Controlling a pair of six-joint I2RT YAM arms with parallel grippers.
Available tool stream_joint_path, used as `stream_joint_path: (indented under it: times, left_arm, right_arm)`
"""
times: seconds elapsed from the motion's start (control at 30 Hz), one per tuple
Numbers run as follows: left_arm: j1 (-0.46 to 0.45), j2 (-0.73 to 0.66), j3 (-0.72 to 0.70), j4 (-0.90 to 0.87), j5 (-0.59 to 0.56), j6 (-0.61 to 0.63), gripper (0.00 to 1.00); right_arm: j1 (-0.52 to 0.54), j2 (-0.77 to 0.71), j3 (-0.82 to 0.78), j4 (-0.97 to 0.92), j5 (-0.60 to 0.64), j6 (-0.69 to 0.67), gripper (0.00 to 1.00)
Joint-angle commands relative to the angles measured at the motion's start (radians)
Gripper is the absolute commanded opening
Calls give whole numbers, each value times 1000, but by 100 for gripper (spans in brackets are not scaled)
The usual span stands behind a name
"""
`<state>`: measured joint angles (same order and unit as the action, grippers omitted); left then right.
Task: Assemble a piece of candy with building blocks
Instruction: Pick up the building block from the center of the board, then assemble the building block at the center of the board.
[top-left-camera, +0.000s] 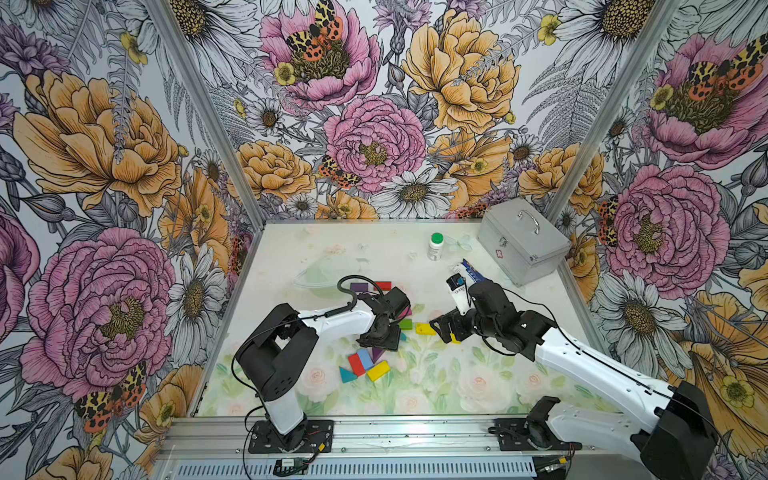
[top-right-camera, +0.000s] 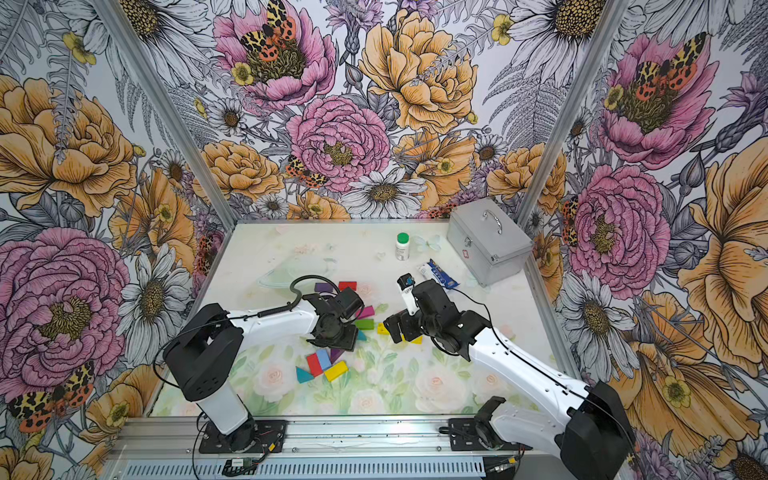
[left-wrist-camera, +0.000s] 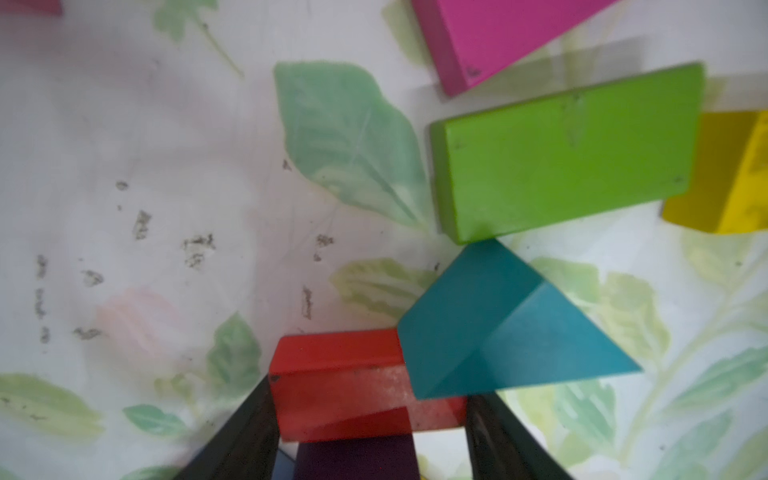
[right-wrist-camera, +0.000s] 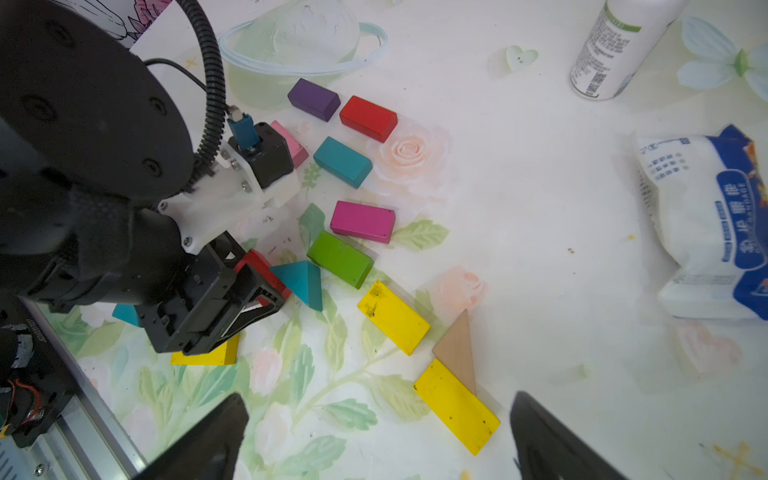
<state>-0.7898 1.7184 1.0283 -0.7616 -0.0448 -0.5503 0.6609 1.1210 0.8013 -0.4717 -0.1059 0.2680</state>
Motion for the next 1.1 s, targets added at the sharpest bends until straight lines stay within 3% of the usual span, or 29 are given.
stream_joint_path:
  times: [0.0, 0.2, 0.47, 0.77, 1.07]
  left_arm:
    - [17, -9, -12, -1, -12, 6, 50]
    - [135, -87, -15, -27, 4, 93, 42]
    - [316, -78, 4, -67, 15, 262, 42]
    - [331, 25, 100, -63, 2, 361, 44]
    - [383, 93, 136, -52, 44, 383, 45]
  right_arm:
    - [-8, -15, 7, 0, -12, -15, 100]
    - [-12, -10, 14, 1, -16, -18, 100]
    - [-15, -3, 12, 1, -14, -18, 100]
    - [-19, 13, 25, 1, -15, -29, 100]
    - [-28, 18, 26, 2, -18, -32, 100]
